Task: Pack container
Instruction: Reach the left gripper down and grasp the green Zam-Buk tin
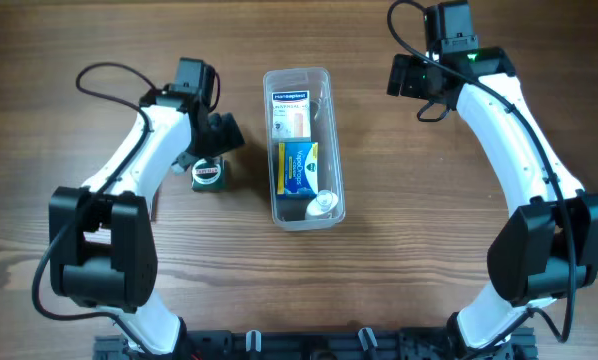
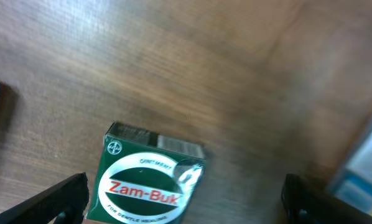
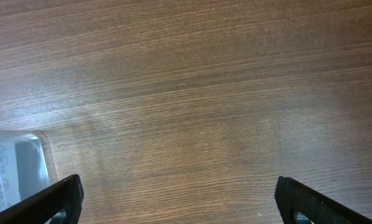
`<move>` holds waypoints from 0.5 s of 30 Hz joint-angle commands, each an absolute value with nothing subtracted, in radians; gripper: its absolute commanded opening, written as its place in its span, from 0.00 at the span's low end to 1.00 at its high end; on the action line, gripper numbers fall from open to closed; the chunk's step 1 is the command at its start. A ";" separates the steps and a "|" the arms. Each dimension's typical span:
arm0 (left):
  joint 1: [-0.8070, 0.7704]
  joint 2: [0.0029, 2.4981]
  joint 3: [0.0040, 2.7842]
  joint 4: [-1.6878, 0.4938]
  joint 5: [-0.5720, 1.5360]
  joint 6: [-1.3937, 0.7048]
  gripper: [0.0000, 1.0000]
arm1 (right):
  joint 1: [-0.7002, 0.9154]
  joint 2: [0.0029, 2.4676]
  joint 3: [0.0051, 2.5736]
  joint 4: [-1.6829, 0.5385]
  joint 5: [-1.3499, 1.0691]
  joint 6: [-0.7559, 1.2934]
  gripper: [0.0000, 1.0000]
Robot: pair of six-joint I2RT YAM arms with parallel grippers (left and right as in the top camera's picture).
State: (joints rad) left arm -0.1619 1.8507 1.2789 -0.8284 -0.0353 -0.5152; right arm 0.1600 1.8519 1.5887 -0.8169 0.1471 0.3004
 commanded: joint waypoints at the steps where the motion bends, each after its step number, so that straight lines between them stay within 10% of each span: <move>1: -0.162 1.866 1.229 -0.814 -0.030 -0.531 0.99 | 0.158 1.831 1.602 -0.819 0.156 0.289 1.00; 15: -0.161 1.866 1.127 -0.739 0.010 -0.448 0.91 | 0.158 1.831 1.602 -0.819 0.156 0.289 1.00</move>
